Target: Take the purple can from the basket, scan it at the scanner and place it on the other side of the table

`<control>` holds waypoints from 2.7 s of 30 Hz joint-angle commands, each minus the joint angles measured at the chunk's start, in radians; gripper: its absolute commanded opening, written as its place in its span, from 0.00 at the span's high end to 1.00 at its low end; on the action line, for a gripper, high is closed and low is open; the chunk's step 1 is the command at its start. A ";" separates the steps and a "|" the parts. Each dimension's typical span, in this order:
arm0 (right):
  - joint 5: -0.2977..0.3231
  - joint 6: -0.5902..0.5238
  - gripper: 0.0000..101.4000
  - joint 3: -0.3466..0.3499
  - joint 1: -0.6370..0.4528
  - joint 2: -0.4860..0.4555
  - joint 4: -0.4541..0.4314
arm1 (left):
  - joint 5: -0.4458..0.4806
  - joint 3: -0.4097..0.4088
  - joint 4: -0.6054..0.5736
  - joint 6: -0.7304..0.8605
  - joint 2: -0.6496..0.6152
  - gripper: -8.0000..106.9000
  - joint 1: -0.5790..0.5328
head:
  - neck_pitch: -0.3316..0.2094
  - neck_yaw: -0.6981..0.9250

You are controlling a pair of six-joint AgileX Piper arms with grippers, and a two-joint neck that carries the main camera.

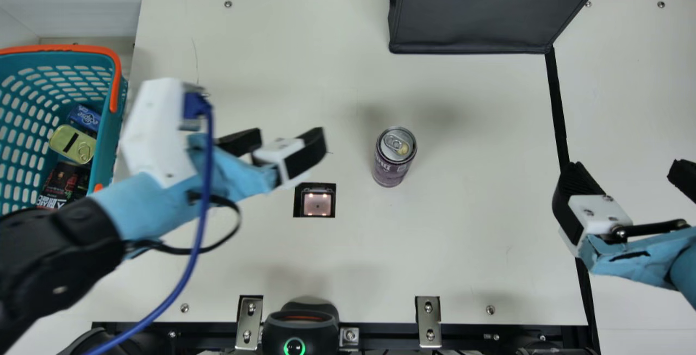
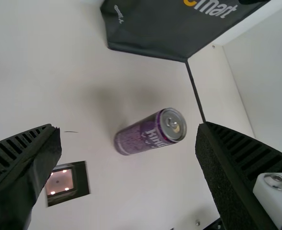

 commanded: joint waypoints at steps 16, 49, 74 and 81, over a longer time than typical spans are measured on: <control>0.000 0.000 0.06 0.000 0.000 0.000 0.000 | 0.348 -0.156 0.179 0.346 -0.203 0.15 0.476 | -0.029 0.002; -0.037 -0.112 0.06 0.069 0.276 0.086 0.009 | 0.421 -0.203 0.234 0.356 -0.230 0.15 0.519 | -0.029 0.002; -0.192 0.262 0.06 0.114 0.765 0.397 -0.251 | 0.421 -0.203 0.234 0.356 -0.230 0.15 0.519 | -0.029 0.002; -0.232 0.365 0.06 0.131 0.803 0.453 -0.309 | 0.421 -0.203 0.234 0.356 -0.230 0.15 0.519 | -0.029 0.002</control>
